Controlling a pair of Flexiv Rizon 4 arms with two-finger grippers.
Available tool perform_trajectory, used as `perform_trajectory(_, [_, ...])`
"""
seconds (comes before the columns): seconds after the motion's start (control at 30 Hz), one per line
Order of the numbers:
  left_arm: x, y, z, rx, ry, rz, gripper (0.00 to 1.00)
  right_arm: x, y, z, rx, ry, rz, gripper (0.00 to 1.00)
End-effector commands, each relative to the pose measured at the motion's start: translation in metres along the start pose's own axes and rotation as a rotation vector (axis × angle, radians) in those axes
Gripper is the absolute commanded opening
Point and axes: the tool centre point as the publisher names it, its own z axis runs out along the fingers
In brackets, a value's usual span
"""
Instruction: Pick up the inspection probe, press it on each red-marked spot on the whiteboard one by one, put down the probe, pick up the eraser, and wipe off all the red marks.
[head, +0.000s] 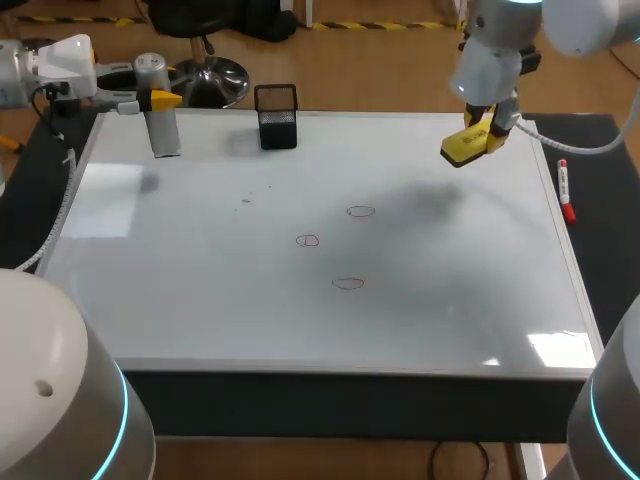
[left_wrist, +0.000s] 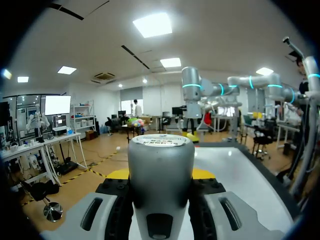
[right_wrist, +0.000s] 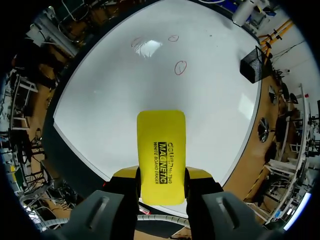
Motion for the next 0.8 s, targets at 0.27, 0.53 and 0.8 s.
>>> perform_trajectory(0.27, [0.007, -0.003, 0.005, 0.002, 0.011, 0.004, 0.0, 0.001, -0.001, -0.001, 0.002, 0.001, -0.001, 0.0])
perform_trajectory(0.53, [0.062, -0.022, 0.04, 0.052, 0.101, 0.03, 0.0, 0.001, -0.001, -0.001, 0.002, 0.001, -0.001, 0.0])
perform_trajectory(0.8, [0.106, -0.04, 0.073, 0.102, 0.169, 0.059, 0.0, 0.001, -0.001, -0.001, 0.002, 0.001, -0.001, 0.0])
